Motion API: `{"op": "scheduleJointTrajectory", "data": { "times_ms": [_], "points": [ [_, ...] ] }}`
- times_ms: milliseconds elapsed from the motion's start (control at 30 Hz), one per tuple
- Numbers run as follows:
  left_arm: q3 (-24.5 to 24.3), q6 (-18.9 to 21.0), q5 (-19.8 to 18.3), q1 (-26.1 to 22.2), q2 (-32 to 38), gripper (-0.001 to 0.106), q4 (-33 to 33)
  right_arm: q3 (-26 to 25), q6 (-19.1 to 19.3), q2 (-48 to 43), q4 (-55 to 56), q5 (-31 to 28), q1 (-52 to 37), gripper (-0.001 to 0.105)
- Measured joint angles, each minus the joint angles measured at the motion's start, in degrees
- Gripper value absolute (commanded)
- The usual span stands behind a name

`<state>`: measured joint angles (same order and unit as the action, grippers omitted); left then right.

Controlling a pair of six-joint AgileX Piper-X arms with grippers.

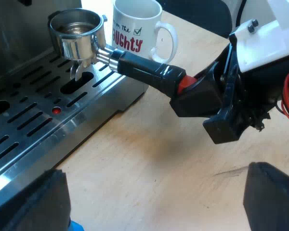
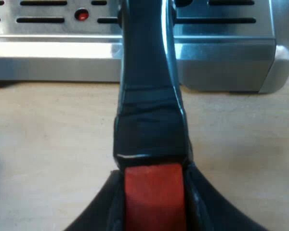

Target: Grind coffee beans and then tamp

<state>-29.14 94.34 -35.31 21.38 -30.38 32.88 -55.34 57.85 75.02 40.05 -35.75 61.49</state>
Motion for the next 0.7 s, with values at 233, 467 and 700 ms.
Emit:
{"op": "scheduleJointTrajectory", "data": {
  "times_ms": [233, 467, 700],
  "points": [
    [0.00, 0.00, 0.00, 0.00, 0.00, 0.076, 0.00, 0.00, -0.31, -0.64, -0.01, -2.30, 3.60, 0.000],
    [0.00, 0.00, 0.00, 0.00, 0.00, 0.076, 0.00, 0.00, -3.57, -2.30, 5.41, -4.04, 7.15, 0.000],
    [0.00, 0.00, 0.00, 0.00, 0.86, 0.076, 0.00, 0.00, -3.89, -6.04, 9.84, -5.55, 10.19, 0.000]
  ]
}}
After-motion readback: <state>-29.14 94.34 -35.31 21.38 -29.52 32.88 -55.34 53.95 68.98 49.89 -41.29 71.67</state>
